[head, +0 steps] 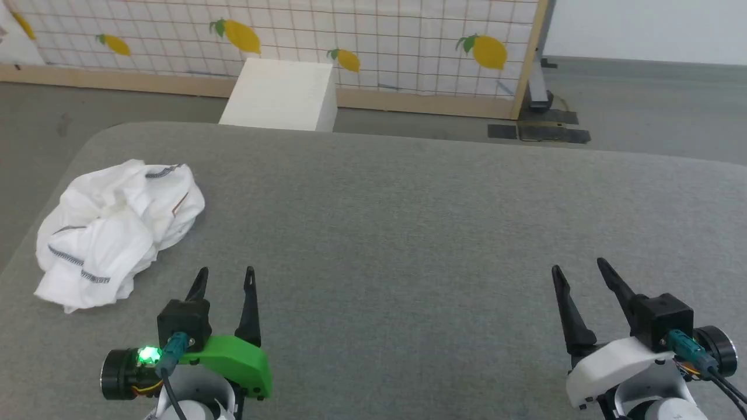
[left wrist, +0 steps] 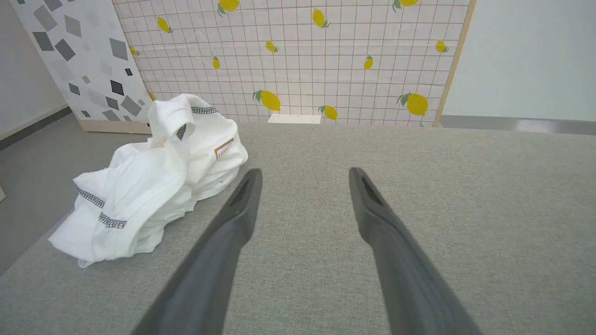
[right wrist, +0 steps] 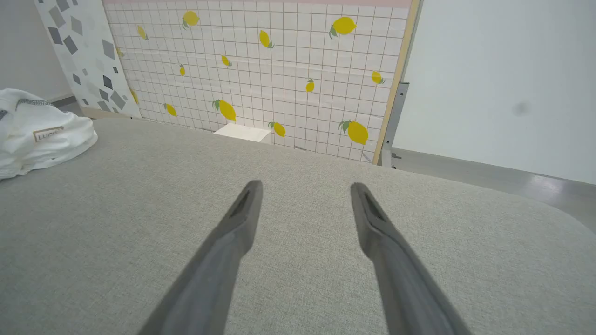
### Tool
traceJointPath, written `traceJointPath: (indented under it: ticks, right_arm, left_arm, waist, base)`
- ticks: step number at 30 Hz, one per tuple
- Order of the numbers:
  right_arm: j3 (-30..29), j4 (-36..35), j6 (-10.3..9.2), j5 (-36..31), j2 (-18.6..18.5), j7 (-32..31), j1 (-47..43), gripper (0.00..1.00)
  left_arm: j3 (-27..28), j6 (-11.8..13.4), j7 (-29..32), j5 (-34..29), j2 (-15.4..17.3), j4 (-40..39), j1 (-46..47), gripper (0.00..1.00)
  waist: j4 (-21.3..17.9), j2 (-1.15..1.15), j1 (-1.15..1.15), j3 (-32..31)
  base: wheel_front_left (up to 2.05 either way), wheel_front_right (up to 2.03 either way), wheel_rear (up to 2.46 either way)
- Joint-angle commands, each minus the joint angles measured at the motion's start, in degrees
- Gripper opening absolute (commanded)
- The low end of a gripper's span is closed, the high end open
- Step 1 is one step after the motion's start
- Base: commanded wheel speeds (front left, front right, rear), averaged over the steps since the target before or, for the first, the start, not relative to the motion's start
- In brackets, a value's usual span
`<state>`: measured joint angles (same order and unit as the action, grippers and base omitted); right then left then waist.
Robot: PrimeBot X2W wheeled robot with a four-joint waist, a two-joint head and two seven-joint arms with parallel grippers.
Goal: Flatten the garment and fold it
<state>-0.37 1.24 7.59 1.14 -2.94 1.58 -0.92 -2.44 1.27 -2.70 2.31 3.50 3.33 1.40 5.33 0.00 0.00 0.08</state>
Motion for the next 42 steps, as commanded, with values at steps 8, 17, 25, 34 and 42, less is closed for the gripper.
traceJointPath:
  ticks: [8,17,25,34,42]
  right_arm:
    - [0.28,0.47,-0.03,0.87,0.02,1.14,0.74,1.00]
    - [0.56,0.77,-0.03,1.17,0.02,1.65,1.04,1.00]
    - [0.79,1.06,-0.04,1.53,0.03,2.23,1.30,1.00]
    - [0.94,1.35,-0.05,1.87,0.03,2.92,1.45,1.00]
    - [1.20,1.57,-0.05,2.11,0.03,3.57,1.80,1.00]
  left_arm:
    - [-0.44,1.20,-1.51,1.37,0.73,1.03,1.33,1.00]
    - [-0.66,2.14,-2.56,2.40,0.98,1.65,1.59,1.00]
    - [-0.99,2.77,-3.50,3.11,1.27,2.33,1.68,1.00]
    - [-1.28,3.58,-4.57,3.96,1.53,3.02,1.75,1.00]
    - [-1.63,4.29,-5.51,4.60,1.75,3.66,2.01,1.00]
  waist:
    - [3.76,0.00,0.00,0.11]
    - [6.54,0.00,0.00,0.36]
    - [8.66,0.00,0.00,0.44]
    - [11.01,0.00,0.00,0.65]
    - [13.11,0.00,0.00,0.91]
  base:
    - [0.00,0.00,0.00]
    - [0.00,0.00,0.00]
    - [0.00,0.00,0.00]
    - [0.00,0.00,0.00]
    - [0.00,0.00,0.00]
